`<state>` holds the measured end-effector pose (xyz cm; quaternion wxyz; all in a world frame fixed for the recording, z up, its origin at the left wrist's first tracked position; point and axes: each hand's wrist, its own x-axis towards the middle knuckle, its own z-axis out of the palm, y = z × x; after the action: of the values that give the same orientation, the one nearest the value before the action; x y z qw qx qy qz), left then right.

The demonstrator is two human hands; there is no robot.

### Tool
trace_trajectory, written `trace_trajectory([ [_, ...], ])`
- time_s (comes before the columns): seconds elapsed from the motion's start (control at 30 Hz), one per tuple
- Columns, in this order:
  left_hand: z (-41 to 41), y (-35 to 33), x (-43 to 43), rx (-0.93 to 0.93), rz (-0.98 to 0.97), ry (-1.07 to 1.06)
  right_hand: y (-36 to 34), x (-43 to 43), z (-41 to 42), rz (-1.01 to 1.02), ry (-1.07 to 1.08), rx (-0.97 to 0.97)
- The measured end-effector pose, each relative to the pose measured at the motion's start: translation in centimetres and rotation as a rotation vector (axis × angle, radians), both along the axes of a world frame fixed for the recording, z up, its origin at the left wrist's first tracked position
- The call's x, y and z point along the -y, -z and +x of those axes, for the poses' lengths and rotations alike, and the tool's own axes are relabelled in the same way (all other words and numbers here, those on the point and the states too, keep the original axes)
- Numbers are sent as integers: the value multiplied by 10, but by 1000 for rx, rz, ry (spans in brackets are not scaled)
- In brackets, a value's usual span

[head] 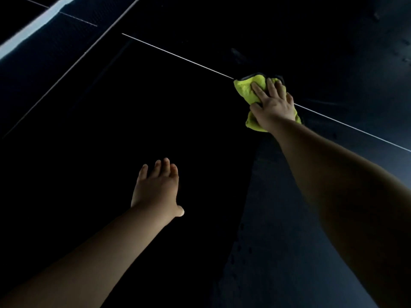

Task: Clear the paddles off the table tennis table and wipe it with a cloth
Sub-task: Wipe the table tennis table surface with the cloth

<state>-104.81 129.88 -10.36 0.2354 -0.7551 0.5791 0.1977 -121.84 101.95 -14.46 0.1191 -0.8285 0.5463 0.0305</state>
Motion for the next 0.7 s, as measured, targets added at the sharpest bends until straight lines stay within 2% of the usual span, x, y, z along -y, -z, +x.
trace_trajectory([
  [0.27, 3, 0, -13, -73, -64, -45, -3, -125, -29, 21, -29, -27],
  [0.37, 1, 0, -28, -47, -177, -45, -4, -190, -33, 29, -30, -30],
  [0.5, -12, -3, -82, 3, -397, 50, -6, -275, -39, 45, -25, -30],
  [0.7, -8, -7, -188, -60, -427, 15, -6, -397, -36, 49, -10, -14],
])
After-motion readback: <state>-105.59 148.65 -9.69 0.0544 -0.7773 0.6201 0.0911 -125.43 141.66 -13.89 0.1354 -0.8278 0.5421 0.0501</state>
